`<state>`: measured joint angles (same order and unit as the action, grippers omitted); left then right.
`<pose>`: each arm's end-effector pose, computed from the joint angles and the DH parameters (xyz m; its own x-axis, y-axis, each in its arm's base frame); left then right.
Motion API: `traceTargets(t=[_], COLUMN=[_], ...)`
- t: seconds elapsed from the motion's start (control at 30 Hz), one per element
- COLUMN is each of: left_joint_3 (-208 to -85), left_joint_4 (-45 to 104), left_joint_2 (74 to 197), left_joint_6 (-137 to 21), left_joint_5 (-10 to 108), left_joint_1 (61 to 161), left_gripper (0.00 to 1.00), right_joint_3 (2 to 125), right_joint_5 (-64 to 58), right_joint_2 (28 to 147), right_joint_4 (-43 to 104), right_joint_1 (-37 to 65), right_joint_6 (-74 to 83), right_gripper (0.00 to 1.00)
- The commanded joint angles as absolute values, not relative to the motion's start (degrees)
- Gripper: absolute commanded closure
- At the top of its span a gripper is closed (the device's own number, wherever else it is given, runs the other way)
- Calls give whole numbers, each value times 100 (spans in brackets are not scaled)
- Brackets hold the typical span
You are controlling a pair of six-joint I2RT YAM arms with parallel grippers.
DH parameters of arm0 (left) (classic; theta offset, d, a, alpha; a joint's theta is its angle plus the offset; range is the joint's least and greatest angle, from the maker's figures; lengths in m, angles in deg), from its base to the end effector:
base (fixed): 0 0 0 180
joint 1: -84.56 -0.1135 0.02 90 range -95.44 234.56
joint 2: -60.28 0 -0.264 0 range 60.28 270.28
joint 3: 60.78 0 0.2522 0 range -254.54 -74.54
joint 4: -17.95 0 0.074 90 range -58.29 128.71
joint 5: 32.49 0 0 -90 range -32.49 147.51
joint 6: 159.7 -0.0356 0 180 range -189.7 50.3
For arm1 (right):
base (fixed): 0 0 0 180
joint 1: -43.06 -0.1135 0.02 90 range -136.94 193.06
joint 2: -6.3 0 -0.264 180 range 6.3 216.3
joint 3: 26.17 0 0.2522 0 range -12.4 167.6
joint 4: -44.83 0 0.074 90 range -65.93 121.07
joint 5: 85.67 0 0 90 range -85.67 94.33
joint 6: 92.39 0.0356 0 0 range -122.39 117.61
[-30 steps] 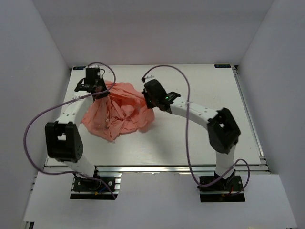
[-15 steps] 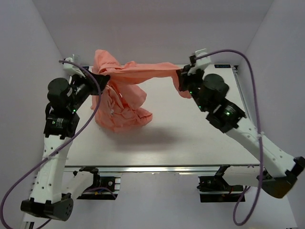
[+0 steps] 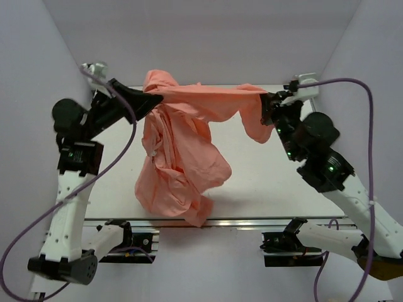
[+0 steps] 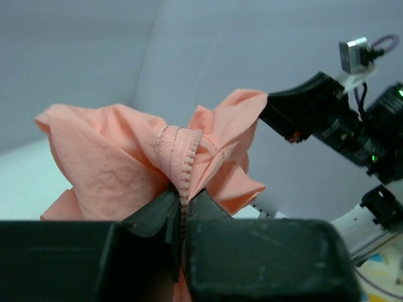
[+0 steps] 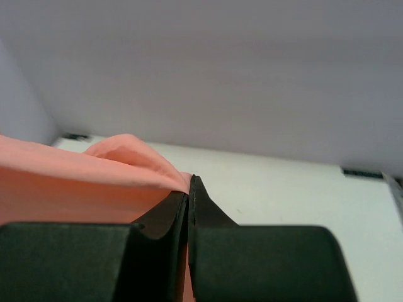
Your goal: Zip up the jacket
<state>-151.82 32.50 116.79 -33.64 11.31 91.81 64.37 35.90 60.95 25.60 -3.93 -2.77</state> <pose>0.1702 -0.0475 0.5103 -0.1735 -0.3886 -0.9049 0.8141 0.4605 -0.3538 0.1306 0.1127 0.5066 0.1974 0.2033 -0.9590 -0.2796 0.9493 0.1437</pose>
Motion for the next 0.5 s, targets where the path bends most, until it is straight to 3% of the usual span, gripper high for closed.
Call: traceTargets(t=[0.0, 0.03, 0.13, 0.17, 0.3, 0.37, 0.4, 0.47], left_joint_3=[-14908, -14873, -15020, -15265, -15724, -15707, -15585, -15383], left_joint_4=[3486, 3565, 4372, 4949, 5947, 5940, 5896, 5738], left_joint_2=[12380, 12582, 13575, 14082, 14850, 14878, 14809, 14668], left_joint_6=[-3453, -3524, -4058, -4173, -4455, -4544, -4561, -4631], left_joint_5=[1760, 1795, 2382, 2793, 3438, 3448, 3422, 3378], left_joint_1=[8957, 8957, 8957, 8957, 8949, 8957, 8949, 8957], left_gripper=[82, 79, 49, 25, 4, 2, 2, 2], right_joint_3=[6309, 6344, 6283, 6248, 6221, 6222, 6213, 6160], right_joint_5=[5495, 5243, 3912, 3391, 3167, 2983, 2790, 2543], right_joint_2=[6421, 6535, 7262, 7422, 8178, 8416, 8469, 8531], right_joint_4=[1826, 1650, 1148, 1052, 823, 813, 831, 822], right_joint_1=[51, 191, 1513, 1763, 2117, 2126, 2126, 2126], right_joint_6=[41, 190, 859, 1043, 922, 781, 755, 684], right_gripper=[100, 100, 100, 100, 97, 85, 60, 41])
